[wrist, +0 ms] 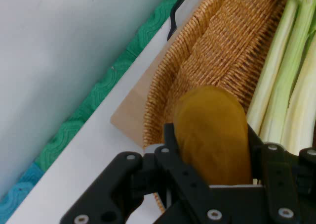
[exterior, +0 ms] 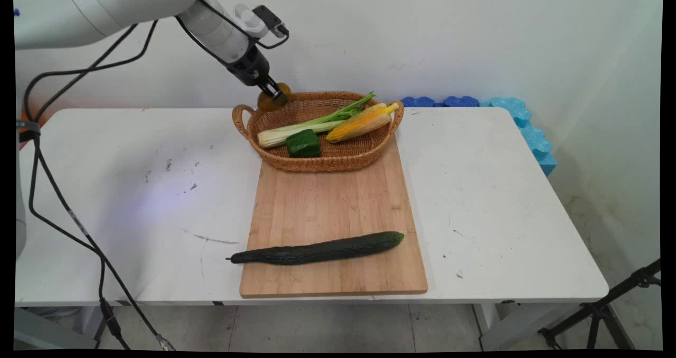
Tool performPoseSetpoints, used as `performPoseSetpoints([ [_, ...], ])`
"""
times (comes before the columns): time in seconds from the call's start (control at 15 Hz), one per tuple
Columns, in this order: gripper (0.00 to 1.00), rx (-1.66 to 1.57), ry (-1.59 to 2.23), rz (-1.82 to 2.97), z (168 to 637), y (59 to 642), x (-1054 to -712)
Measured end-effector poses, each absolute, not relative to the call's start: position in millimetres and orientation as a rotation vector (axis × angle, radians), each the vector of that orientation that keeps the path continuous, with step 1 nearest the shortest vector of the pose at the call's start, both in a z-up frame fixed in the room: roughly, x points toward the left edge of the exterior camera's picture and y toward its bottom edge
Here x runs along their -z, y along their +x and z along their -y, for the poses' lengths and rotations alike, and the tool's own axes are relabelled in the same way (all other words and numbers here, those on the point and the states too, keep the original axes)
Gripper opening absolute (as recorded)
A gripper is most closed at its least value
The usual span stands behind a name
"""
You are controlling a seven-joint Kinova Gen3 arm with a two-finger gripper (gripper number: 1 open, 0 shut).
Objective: Place the picked object in the vegetable basket
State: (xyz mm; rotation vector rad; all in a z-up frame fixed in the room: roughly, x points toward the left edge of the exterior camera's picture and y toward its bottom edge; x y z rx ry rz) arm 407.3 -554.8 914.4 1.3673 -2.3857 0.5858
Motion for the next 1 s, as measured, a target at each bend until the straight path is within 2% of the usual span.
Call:
performPoseSetpoints([
  [0.87,0.0,-0.56,1.335,2.393,565.7,402.8,-884.3],
  [0.93,1.0,-0.56,1.33,2.393,566.0,402.2,-883.1],
  [1.0,1.0,-0.56,1.326,2.392,566.3,401.6,-882.3],
])
